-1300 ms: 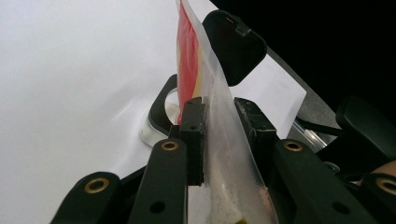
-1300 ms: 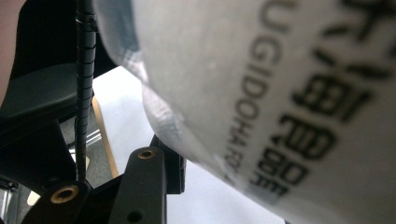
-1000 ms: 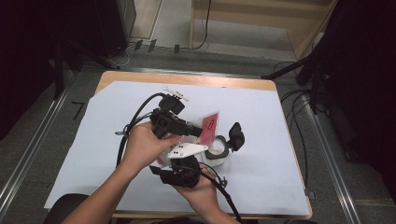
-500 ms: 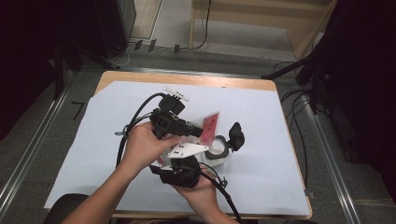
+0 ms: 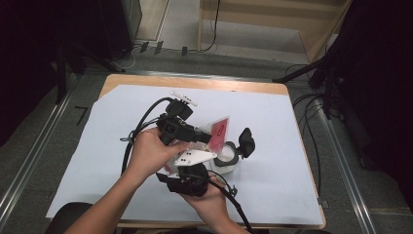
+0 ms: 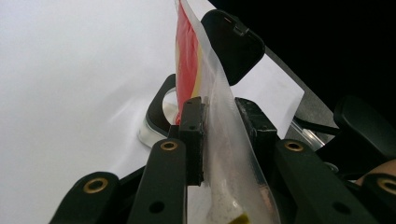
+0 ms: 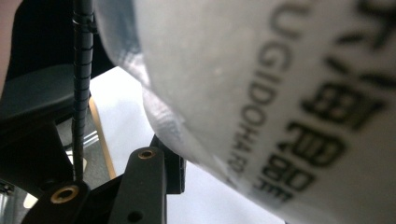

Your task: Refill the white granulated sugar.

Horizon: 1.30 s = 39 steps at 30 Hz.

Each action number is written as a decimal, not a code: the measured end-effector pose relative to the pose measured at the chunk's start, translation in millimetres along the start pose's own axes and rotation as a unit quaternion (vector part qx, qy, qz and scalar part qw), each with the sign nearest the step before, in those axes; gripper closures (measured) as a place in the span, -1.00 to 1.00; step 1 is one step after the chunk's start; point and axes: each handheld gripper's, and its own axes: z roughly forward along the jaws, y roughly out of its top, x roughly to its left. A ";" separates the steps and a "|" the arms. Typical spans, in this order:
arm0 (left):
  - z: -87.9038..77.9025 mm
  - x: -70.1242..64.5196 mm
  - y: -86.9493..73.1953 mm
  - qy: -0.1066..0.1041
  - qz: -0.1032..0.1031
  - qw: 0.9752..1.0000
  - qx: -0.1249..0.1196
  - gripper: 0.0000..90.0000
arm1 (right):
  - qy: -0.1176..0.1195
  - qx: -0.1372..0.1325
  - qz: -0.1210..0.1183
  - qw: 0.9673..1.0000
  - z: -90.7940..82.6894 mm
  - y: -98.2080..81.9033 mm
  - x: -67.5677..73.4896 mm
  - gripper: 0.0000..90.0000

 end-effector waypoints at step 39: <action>1.0 2.3 1.1 -0.008 -0.004 1.000 0.002 0.65 | 0.002 0.002 0.002 1.000 -0.7 0.5 -0.9 0.41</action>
